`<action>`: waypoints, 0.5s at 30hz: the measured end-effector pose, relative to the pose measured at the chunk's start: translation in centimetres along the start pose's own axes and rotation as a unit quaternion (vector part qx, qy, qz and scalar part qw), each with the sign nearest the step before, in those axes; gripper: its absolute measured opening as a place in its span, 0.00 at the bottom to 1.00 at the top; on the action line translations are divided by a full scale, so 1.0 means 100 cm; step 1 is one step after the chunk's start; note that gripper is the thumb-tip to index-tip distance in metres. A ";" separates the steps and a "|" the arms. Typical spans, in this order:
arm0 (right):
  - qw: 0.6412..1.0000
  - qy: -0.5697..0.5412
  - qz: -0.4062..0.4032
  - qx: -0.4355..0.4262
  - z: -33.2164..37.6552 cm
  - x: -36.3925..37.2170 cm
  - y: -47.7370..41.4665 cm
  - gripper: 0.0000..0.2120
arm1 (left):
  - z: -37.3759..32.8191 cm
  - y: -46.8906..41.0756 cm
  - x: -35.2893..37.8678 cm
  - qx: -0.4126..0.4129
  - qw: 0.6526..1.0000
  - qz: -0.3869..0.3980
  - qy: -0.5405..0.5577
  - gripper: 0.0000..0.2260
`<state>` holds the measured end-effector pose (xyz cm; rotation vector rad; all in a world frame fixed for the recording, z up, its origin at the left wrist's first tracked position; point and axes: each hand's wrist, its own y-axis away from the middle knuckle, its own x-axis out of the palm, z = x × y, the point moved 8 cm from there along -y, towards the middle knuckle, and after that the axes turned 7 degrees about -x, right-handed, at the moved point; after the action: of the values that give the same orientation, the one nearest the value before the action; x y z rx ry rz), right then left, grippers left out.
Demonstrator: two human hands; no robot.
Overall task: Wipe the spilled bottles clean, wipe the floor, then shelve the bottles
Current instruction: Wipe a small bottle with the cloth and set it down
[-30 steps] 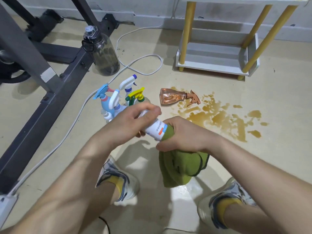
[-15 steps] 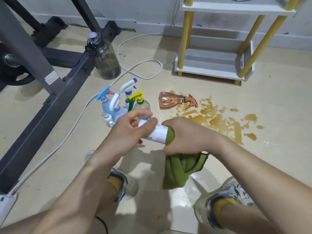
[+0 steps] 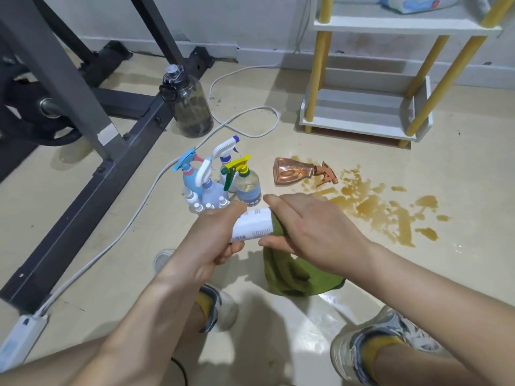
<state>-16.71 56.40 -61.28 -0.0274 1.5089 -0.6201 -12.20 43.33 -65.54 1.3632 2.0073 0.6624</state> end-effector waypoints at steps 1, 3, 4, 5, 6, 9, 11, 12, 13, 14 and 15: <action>0.999 -0.038 0.030 0.016 0.003 0.003 -0.001 0.32 | -0.005 0.003 0.003 0.034 0.999 -0.005 -0.020 0.11; 0.989 -0.118 0.072 0.056 0.005 0.008 -0.003 0.30 | -0.011 0.012 0.012 0.114 0.991 -0.018 -0.065 0.15; 0.976 -0.182 0.078 0.096 0.001 0.010 -0.002 0.28 | -0.014 0.018 0.014 0.160 0.982 -0.043 -0.089 0.17; 0.943 -0.281 0.073 0.161 -0.006 0.012 -0.001 0.25 | -0.020 0.026 0.013 0.218 0.965 -0.087 -0.117 0.18; 0.879 -0.398 0.060 0.255 -0.018 0.015 0.002 0.24 | -0.029 0.036 0.013 0.288 0.936 -0.136 -0.148 0.18; 0.663 -0.602 0.104 0.432 -0.019 0.033 0.025 0.15 | -0.053 0.076 0.026 0.512 0.827 -0.127 -0.191 0.10; 0.619 -0.639 0.173 0.423 -0.009 0.037 0.033 0.14 | -0.050 0.083 0.036 0.595 0.767 -0.092 -0.221 0.12; 0.604 -0.649 0.190 0.422 -0.004 0.038 0.034 0.14 | -0.044 0.075 0.035 0.587 0.773 -0.101 -0.219 0.12; 0.611 -0.636 0.191 0.431 -0.005 0.037 0.033 0.17 | -0.037 0.059 0.029 0.542 0.807 -0.129 -0.198 0.12; 0.655 -0.587 0.187 0.436 -0.011 0.038 0.032 0.20 | -0.028 0.040 0.021 0.464 0.857 -0.161 -0.158 0.12; 0.729 -0.503 0.190 0.423 -0.016 0.037 0.027 0.23 | -0.016 0.024 0.015 0.370 0.907 -0.172 -0.102 0.12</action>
<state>-17.44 57.81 -65.86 0.5581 0.0658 -0.7257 -12.28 45.45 -63.12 1.3249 2.3327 -0.4427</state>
